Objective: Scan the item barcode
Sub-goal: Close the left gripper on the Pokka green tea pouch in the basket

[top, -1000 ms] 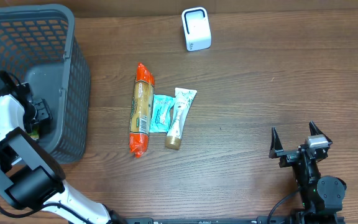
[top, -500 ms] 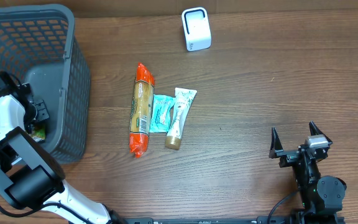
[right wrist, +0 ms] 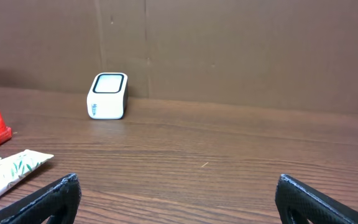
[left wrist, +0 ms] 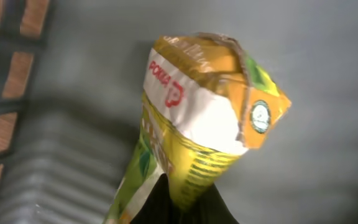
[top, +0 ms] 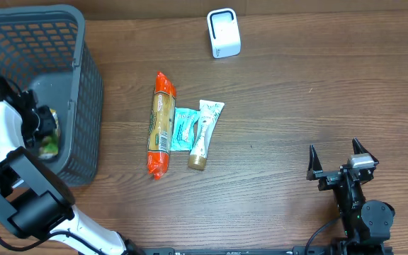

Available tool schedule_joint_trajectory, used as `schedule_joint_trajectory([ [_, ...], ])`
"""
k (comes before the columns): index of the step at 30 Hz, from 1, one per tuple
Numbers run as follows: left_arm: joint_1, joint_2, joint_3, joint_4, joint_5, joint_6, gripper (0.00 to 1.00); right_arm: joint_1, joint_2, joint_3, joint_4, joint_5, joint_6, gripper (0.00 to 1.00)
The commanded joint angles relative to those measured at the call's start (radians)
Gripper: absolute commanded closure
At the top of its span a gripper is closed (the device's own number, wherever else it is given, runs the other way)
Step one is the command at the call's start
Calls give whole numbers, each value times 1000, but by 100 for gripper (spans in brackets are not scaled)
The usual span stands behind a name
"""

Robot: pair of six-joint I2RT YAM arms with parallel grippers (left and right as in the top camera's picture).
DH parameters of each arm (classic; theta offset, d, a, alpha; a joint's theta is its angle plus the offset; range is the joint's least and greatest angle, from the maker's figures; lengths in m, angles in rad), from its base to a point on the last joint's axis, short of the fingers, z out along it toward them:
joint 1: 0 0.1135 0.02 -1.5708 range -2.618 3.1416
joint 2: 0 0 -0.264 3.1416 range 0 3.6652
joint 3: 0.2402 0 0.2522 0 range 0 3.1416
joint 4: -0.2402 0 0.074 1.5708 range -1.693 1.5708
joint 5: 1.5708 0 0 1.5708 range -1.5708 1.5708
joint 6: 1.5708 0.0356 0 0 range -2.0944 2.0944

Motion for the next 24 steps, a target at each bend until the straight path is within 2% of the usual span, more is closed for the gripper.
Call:
schedule_joint_trajectory([
  [1, -13, -63, 146, -28, 108, -34, 96, -3, -5, -10, 6, 3, -1, 0],
  [4, -14, -109, 210, -53, 147, -51, 96, -3, -5, -10, 5, 3, -1, 0],
  [11, -14, -157, 211, -56, 156, -51, 96, -3, -5, -10, 6, 3, -1, 0],
  [12, -14, -155, 204, -55, 155, -51, 88, -3, -5, -10, 5, 3, -1, 0],
  [14, -14, -150, 188, -50, 155, -51, 63, -3, -5, -10, 5, 3, -1, 0],
  [15, -14, -146, 179, -47, 153, -51, 55, -3, -5, -10, 6, 3, -1, 0],
  [17, -14, -134, 155, -30, 142, -52, 46, -3, -5, -10, 6, 3, -1, 0],
  [19, -16, -121, 123, 0, 127, -55, 42, -3, -5, -10, 5, 3, -1, 0],
  [24, -25, -79, 27, 99, 125, -50, 40, -3, -5, -10, 6, 3, -1, 0],
])
